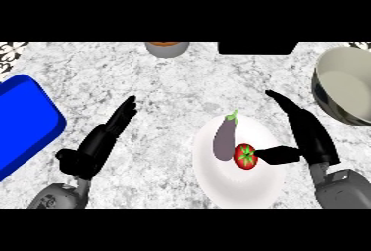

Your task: Pick the tomato from the plate and place it in the bowl

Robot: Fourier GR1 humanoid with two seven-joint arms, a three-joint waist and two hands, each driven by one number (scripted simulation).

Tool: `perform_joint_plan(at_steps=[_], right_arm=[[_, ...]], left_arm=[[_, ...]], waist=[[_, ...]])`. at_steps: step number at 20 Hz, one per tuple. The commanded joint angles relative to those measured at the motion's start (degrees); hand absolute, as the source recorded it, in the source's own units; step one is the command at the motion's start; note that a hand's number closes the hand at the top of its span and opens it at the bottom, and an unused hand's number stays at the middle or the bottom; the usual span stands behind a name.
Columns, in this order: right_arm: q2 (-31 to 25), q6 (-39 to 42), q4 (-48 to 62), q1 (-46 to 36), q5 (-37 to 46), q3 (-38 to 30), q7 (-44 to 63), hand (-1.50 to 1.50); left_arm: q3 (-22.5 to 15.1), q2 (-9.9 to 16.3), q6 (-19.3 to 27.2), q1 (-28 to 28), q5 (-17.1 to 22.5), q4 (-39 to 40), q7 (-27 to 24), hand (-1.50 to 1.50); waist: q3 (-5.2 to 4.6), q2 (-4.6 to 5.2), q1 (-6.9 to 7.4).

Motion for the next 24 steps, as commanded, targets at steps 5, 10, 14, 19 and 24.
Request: perform_joint_plan(at_steps=[5, 10, 14, 19, 24], right_arm=[[-5.4, 30.1, -2.5, -9.8, -11.1, 4.5, 23.4, -1.50], [1.1, 38.0, -4.1, -16.6, -20.7, 4.1, 41.8, -1.50], [4.2, 37.6, 0.8, -21.8, -25.2, 5.0, 47.9, -1.50], [4.1, 34.9, 1.2, -20.1, -23.9, 8.3, 48.2, -1.50], [3.3, 33.3, -3.9, -16.8, -21.2, 11.3, 47.2, -1.50]], left_arm=[[0.0, -0.2, -0.5, -1.0, -0.5, 0.5, 0.6, 0.00], [1.3, -0.5, -1.4, -2.3, 0.5, 0.2, 2.8, 0.00], [2.1, -0.1, -1.8, -1.5, -1.1, 3.0, -0.4, 0.00], [2.5, -0.9, -3.5, 0.5, -0.2, 2.4, -2.0, 0.00], [2.9, -2.3, -2.6, -2.2, -1.8, 2.0, 1.3, 0.00]], waist=[[-0.11, 0.02, 0.93], [0.12, -0.03, 0.26], [0.10, 0.14, 0.66], [0.17, 0.08, 0.20], [0.22, -0.01, -0.57]])
